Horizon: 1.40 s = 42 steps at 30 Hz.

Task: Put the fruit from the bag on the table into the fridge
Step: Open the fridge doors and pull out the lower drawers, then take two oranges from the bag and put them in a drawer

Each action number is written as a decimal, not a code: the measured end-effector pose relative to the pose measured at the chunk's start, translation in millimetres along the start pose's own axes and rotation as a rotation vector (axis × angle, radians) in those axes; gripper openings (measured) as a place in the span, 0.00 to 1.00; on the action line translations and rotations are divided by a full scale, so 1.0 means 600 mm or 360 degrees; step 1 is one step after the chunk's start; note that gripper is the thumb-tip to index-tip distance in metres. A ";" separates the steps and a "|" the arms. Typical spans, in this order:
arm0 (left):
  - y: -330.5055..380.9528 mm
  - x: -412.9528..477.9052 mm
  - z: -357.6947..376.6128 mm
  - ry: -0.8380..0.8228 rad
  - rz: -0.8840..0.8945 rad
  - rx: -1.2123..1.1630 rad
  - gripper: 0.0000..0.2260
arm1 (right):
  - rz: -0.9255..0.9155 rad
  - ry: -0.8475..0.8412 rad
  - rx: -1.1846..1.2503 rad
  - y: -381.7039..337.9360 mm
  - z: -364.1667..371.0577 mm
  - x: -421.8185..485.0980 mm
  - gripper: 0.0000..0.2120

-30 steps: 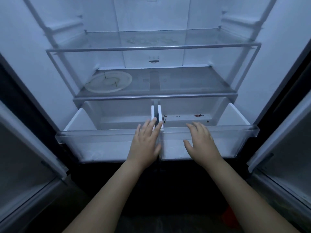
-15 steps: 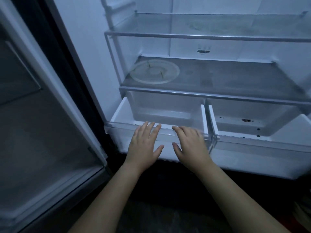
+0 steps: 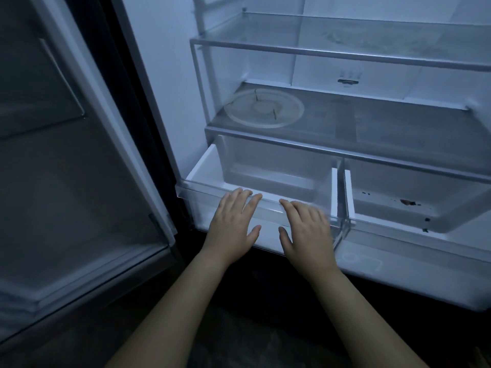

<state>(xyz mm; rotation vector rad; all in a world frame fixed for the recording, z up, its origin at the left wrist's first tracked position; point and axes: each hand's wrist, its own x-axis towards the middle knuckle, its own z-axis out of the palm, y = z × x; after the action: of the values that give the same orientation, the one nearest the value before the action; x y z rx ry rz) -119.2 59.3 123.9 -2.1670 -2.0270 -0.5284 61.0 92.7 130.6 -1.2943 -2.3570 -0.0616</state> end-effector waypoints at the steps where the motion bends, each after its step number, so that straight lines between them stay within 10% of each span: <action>1: 0.005 -0.003 -0.004 -0.0031 -0.0027 0.0037 0.30 | -0.0019 -0.0032 -0.0004 0.002 -0.002 0.000 0.28; 14: 0.020 -0.147 -0.145 0.0000 -0.0687 0.0231 0.29 | -0.0280 -0.0168 0.0619 -0.070 -0.038 0.004 0.22; 42: -0.137 -0.850 -0.448 0.0573 -0.2279 0.0627 0.28 | -0.1815 -0.0727 0.1108 -0.852 -0.094 -0.236 0.27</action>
<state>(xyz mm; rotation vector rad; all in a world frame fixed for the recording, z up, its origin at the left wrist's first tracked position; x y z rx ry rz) -263.7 -501.0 190.7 -0.1219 -2.7574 -0.4685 -267.9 -319.1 211.9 0.4583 -2.7604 0.6890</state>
